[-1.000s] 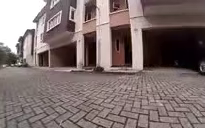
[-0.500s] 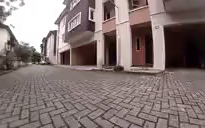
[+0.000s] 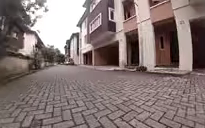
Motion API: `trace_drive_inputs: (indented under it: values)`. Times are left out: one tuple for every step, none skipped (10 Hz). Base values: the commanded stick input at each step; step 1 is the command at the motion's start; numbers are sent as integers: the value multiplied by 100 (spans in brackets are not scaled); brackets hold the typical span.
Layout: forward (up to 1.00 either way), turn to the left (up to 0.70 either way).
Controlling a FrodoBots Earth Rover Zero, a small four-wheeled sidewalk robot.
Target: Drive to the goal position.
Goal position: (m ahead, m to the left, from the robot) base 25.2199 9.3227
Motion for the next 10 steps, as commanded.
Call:
trace_drive_inputs:
  values:
    - [0, 70]
    - [0, 70]
    - [0, 70]
    - [0, 70]
    - [0, 70]
    - [0, 70]
    - [24, 46]
    - [70, 0]
    - [70, 0]
    - [70, 0]
